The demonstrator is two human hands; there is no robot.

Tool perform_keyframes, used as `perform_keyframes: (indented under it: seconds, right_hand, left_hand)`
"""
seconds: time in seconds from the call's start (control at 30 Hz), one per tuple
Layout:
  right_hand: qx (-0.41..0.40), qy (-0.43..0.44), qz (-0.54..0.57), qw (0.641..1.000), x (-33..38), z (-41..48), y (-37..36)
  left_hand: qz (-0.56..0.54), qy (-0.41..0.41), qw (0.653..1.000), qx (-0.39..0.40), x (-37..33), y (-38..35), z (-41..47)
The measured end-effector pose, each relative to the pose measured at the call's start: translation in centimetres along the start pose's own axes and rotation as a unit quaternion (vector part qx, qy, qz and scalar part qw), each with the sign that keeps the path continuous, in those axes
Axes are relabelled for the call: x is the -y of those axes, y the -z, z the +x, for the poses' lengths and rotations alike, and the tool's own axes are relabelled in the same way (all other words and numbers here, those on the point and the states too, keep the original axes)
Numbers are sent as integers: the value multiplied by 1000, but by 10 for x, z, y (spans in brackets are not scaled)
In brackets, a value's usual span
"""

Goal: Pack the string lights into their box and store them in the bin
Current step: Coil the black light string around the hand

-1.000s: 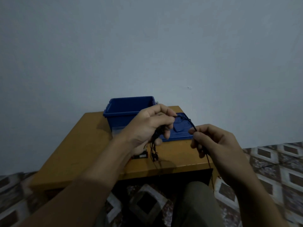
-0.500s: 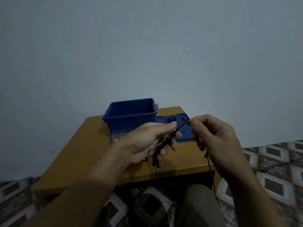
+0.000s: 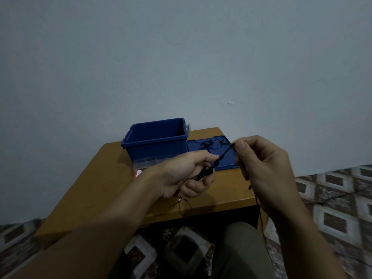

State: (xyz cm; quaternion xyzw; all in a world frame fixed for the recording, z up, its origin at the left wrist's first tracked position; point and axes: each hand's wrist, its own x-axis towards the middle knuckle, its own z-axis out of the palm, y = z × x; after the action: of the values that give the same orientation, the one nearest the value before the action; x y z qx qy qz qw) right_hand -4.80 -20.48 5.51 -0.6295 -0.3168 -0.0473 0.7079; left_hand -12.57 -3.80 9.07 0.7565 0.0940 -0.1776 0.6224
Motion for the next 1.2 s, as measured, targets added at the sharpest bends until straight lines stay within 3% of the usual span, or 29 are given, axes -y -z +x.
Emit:
perform_keyframes:
  seconds: [0.13,0.2,0.3,0.57,0.8,0.9,1.07,1.2]
  right_hand:
    - [-18,-4,-2,1000,0,1,-1]
    - [-25,-5,0,1000,0,1,0]
    - [-22,-7,0,1000,-1,2,0]
    - [-29,-2,-1,1000,-2,3,1]
    - [-46,1,9,999,-5,1,-5]
    - [-53,-2,22,998,-5,1,-3]
    - [-69,5,32,997,-9,3,-2]
    - [-63,10,54,996,-17,6,-1]
  left_hand:
    - [-71,-23,997,-4,3,0,1]
    - [-105,-29,994,30,4,3,-1]
    - [-92,-19,993,72,8,7,-2]
    - [-71,0,994,78,12,9,-1]
    - [103,25,992,-62,2,4,4]
    - [108,28,990,-90,-1,5,2]
    - [133,68,989,-20,-6,5,0]
    - [-36,49,978,198,-6,3,-9]
